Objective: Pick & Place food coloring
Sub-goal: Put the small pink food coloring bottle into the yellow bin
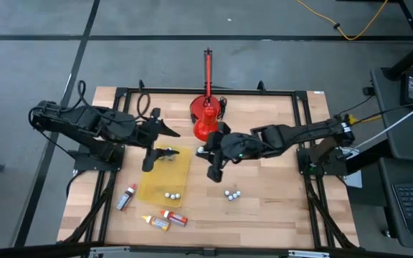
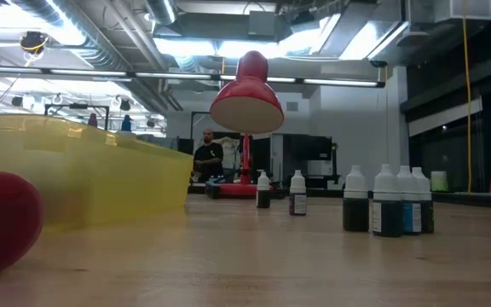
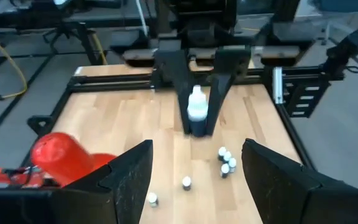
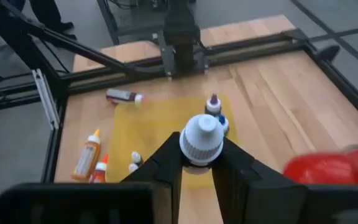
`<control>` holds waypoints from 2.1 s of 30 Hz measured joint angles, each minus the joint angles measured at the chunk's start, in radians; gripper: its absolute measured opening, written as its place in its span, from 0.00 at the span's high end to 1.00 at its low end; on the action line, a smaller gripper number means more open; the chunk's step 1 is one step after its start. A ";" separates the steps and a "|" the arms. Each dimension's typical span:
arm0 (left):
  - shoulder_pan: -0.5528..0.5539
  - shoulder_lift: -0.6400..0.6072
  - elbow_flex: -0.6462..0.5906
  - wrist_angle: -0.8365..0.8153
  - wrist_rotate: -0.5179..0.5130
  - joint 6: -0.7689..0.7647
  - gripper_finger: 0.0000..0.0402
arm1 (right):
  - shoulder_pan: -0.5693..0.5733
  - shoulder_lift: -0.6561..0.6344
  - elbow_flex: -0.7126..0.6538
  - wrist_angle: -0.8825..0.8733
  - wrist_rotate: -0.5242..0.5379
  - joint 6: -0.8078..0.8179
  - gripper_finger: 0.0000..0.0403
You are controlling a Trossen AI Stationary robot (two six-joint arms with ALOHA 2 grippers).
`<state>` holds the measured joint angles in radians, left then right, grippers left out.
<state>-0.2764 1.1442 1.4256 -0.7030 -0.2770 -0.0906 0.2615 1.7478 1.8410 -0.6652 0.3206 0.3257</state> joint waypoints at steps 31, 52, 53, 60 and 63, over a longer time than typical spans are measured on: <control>-0.004 0.097 0.030 -0.073 -0.006 -0.149 0.42 | -0.021 0.215 0.245 -0.050 -0.076 -0.095 0.81; -0.004 0.111 0.030 -0.082 0.010 -0.142 0.52 | -0.024 0.214 0.244 -0.054 -0.052 -0.097 0.82; -0.004 0.111 0.030 -0.081 0.010 -0.142 0.52 | -0.024 0.214 0.244 -0.055 -0.052 -0.097 0.82; -0.004 0.114 0.030 -0.080 0.029 -0.140 0.57 | -0.024 0.214 0.244 -0.055 -0.052 -0.104 0.82; -0.004 0.115 0.030 -0.080 0.039 -0.140 0.57 | -0.024 0.214 0.244 -0.056 -0.052 -0.119 0.82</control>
<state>-0.2806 1.2594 1.4559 -0.7825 -0.2383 -0.2309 0.2379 1.9617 2.0850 -0.7208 0.2684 0.2069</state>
